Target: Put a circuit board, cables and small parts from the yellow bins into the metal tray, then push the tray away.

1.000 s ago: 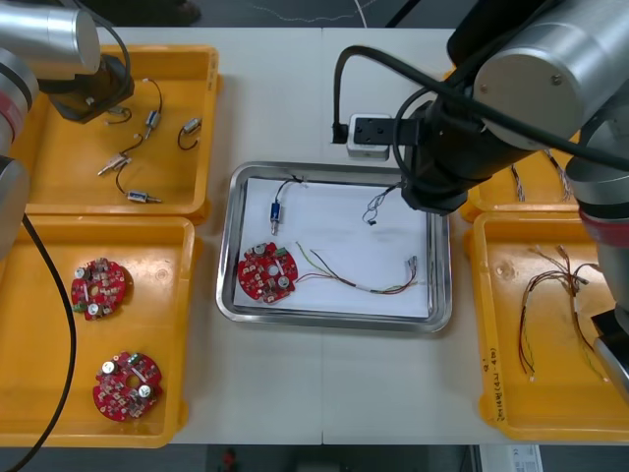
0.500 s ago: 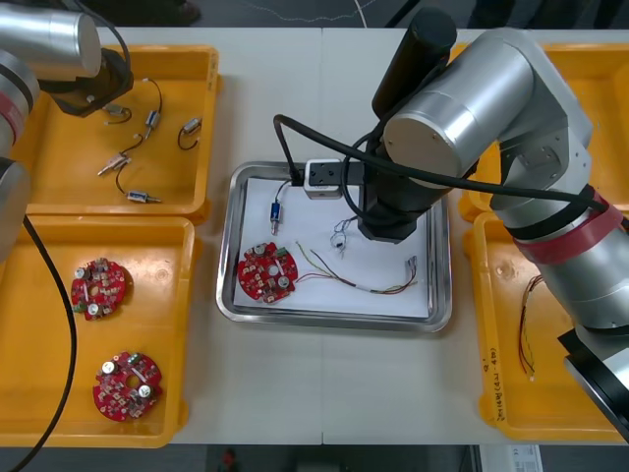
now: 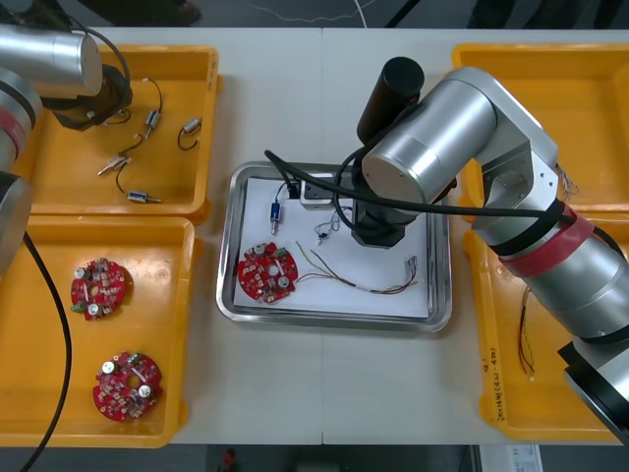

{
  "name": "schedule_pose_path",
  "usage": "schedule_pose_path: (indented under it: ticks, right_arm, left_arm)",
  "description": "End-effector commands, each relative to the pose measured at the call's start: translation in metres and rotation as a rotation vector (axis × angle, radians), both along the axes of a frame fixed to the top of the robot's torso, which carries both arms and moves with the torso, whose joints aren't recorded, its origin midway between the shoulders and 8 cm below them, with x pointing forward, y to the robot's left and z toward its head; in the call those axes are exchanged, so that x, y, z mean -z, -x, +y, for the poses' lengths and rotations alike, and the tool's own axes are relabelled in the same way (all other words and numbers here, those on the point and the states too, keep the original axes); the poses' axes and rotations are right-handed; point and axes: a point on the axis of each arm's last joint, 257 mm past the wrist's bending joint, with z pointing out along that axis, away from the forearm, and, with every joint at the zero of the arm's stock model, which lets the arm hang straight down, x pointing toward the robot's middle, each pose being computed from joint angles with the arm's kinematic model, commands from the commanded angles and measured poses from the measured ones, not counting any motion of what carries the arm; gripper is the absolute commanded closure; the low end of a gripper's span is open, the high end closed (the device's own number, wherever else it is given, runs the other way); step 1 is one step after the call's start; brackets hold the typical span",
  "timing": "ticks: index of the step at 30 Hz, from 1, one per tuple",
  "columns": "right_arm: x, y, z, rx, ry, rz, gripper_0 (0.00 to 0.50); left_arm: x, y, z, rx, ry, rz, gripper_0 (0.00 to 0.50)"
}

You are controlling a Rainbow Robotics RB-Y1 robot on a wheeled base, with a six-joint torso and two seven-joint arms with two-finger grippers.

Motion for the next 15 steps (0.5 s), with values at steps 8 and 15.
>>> schedule_pose_path:
  ticks: [8,15]
  right_arm:
    - [0.023,-0.008,-0.02,-0.032,0.02,-0.063,0.5]
    - [0.03,-0.012,-0.038,-0.051,0.065,-0.078,0.5]
  left_arm:
    - [0.008,-0.002,-0.004,0.032,-0.033,-0.01,0.0]
    - [0.014,0.0,-0.003,0.033,-0.032,-0.002,0.0]
